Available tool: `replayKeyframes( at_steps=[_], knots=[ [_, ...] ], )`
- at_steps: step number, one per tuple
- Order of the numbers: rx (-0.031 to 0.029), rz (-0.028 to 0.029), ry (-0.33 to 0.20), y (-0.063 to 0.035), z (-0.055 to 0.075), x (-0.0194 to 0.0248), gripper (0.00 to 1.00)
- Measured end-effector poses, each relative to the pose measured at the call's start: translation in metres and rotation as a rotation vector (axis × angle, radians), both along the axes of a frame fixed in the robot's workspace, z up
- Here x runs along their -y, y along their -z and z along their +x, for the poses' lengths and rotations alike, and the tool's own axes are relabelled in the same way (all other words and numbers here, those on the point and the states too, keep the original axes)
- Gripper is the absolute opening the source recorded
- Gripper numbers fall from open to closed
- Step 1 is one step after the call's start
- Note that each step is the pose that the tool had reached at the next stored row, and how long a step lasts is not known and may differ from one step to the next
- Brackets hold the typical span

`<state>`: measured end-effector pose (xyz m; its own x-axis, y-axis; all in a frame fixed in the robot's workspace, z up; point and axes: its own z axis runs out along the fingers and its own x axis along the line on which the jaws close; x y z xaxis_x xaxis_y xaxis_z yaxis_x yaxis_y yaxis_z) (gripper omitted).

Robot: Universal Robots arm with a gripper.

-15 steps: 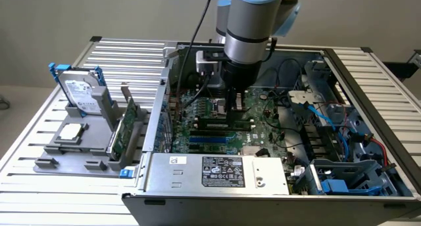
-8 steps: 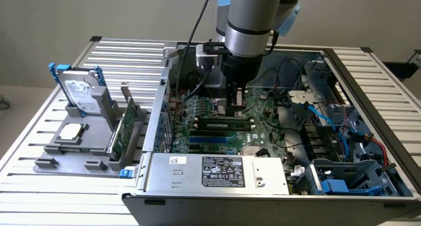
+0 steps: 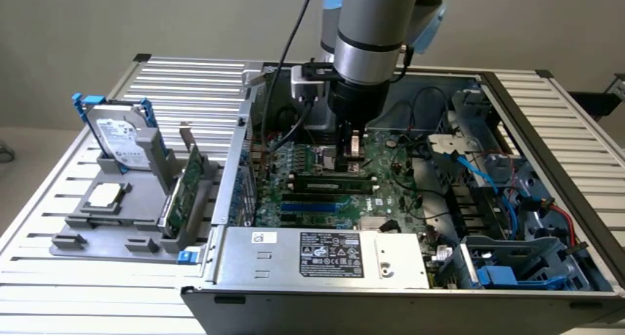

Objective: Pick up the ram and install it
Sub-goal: 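Press down the ram until it locks into place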

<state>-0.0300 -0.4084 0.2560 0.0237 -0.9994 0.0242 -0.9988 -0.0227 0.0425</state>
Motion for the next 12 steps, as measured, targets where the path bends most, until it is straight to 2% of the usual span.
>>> replayKeyframes(
  at_steps=[8,12],
  knots=[
    [0.0,0.0,0.0,0.0,0.0,0.0,0.11],
    [-0.0026,0.0,0.0,0.0007,-0.0069,-0.0001,0.11]
  ],
)
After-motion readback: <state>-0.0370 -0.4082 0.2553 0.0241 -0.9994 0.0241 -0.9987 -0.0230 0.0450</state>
